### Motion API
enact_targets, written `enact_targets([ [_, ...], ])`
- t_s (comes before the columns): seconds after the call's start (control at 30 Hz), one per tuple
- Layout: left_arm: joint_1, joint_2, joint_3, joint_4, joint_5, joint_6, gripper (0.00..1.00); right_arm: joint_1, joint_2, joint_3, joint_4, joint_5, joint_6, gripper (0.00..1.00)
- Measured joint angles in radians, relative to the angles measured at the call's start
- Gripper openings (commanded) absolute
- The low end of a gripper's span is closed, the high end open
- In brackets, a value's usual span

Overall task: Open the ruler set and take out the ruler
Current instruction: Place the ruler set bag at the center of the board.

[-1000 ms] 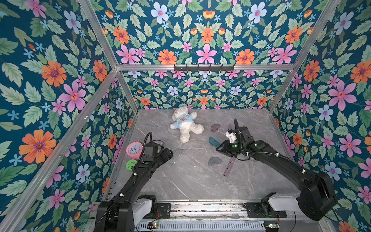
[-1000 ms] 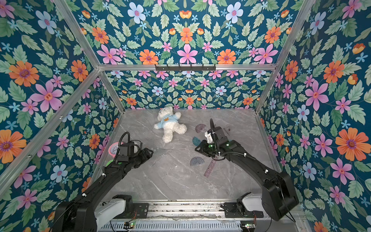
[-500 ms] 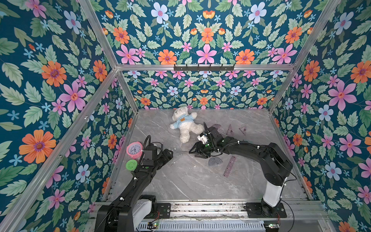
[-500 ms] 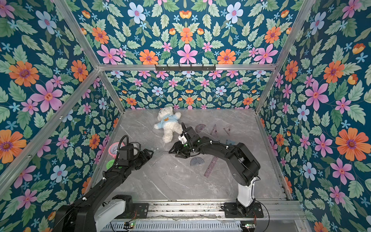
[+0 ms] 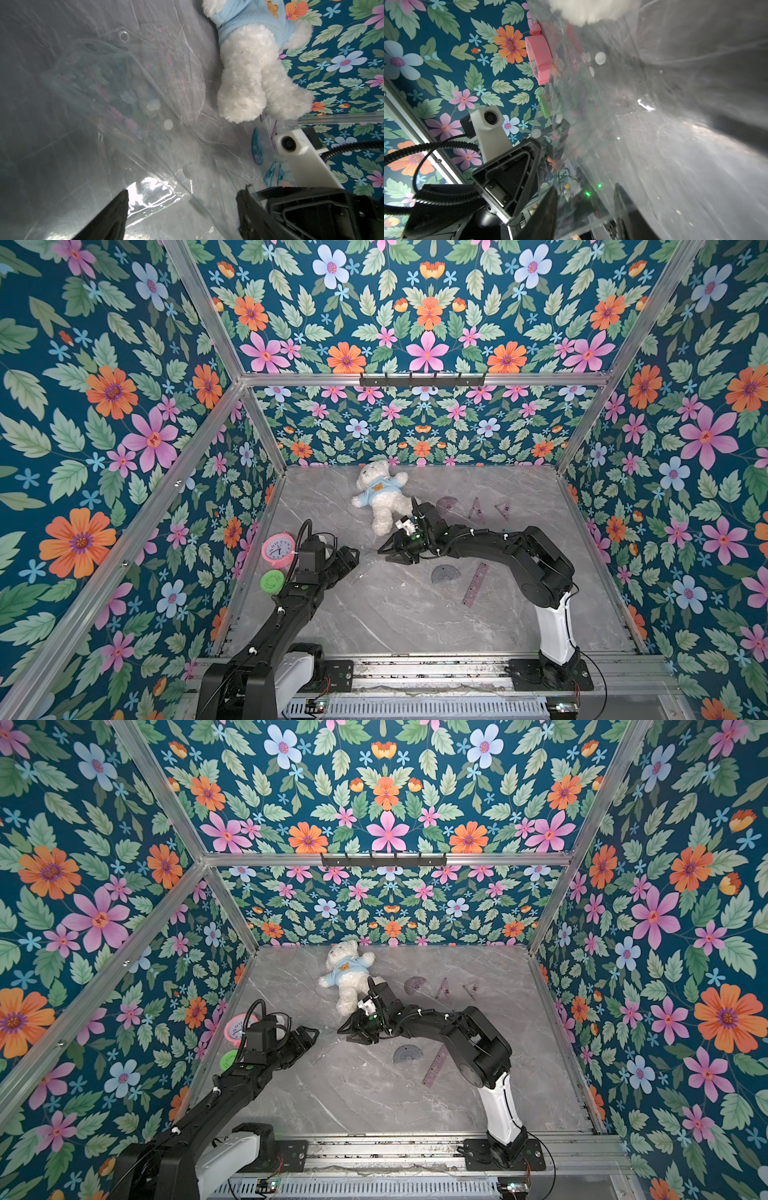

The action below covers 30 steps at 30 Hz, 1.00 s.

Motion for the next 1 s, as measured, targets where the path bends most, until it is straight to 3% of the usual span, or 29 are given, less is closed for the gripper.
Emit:
enact_targets([
  [0.1, 0.000, -0.003, -0.002, 0.000, 0.000, 0.000, 0.83, 0.007, 0.013, 0.004, 0.041, -0.006, 0.027, 0.00],
  [0.53, 0.007, -0.050, 0.084, -0.027, -0.031, 0.001, 0.92, 0.009, 0.032, -0.010, 0.083, -0.005, 0.066, 0.00],
  [0.73, 0.017, -0.071, 0.145, -0.063, -0.051, 0.024, 0.93, 0.025, 0.032, 0.034, 0.009, 0.017, 0.003, 0.00],
  [0.87, 0.019, -0.084, 0.159, -0.090, -0.051, 0.024, 0.94, 0.039, 0.033, 0.076, -0.055, 0.035, -0.047, 0.34],
  [1.0, 0.020, -0.096, 0.165, -0.097, -0.051, 0.031, 0.94, 0.049, 0.012, 0.098, -0.144, 0.074, -0.121, 0.53],
])
